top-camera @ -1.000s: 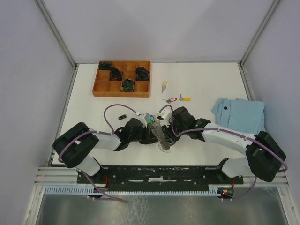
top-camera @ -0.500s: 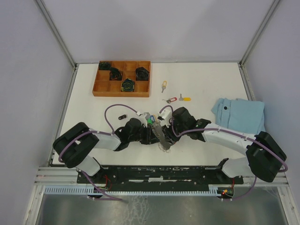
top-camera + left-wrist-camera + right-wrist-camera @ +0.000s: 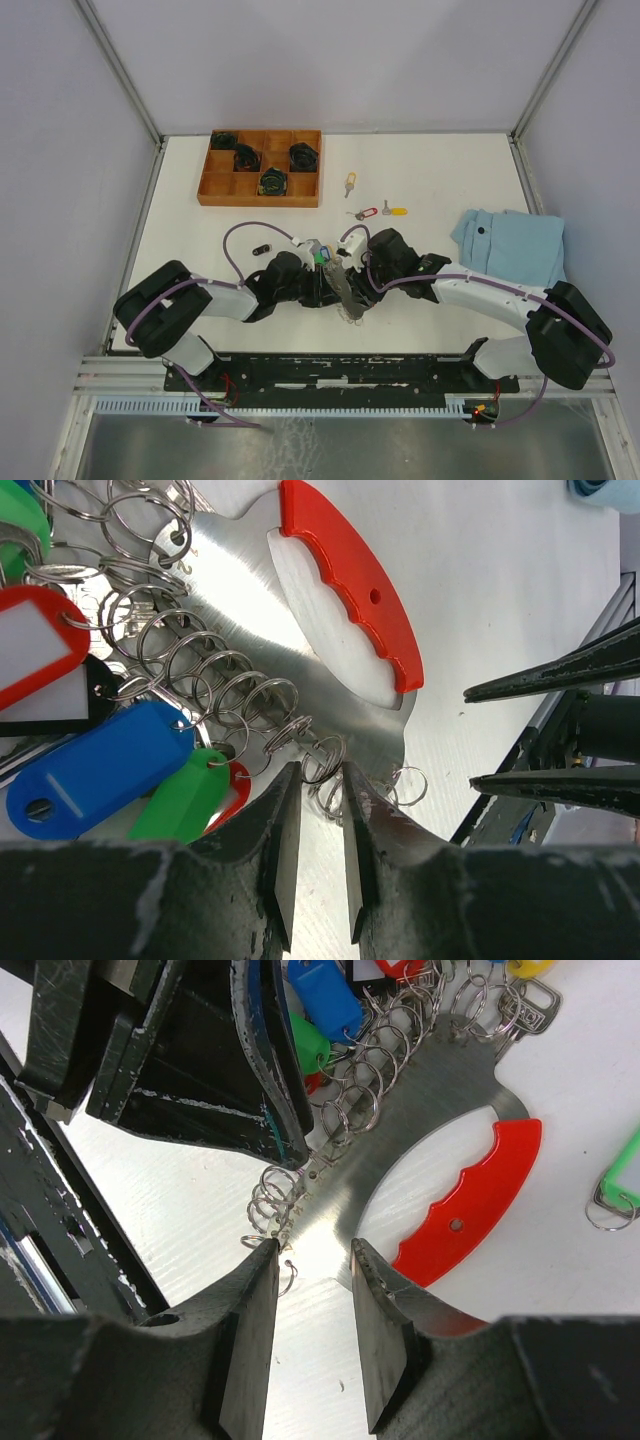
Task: Put the keys on the keyring
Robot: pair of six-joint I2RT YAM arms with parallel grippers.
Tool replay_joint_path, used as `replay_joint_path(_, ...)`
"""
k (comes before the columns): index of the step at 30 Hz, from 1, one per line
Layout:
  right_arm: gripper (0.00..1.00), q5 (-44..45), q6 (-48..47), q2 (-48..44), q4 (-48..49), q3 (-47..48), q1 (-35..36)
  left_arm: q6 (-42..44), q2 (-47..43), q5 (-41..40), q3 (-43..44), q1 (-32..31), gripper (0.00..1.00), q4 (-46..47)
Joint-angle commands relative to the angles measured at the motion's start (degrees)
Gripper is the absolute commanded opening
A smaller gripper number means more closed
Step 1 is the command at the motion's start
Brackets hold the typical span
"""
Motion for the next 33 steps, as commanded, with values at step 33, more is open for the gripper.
replay_joint_path(33, 0.44, -0.86, 0.64, -2.58, 1.8, -0.63, 0.28, 1.25, 0.58, -0.43, 3.34, 0.09, 0.03, -2.21)
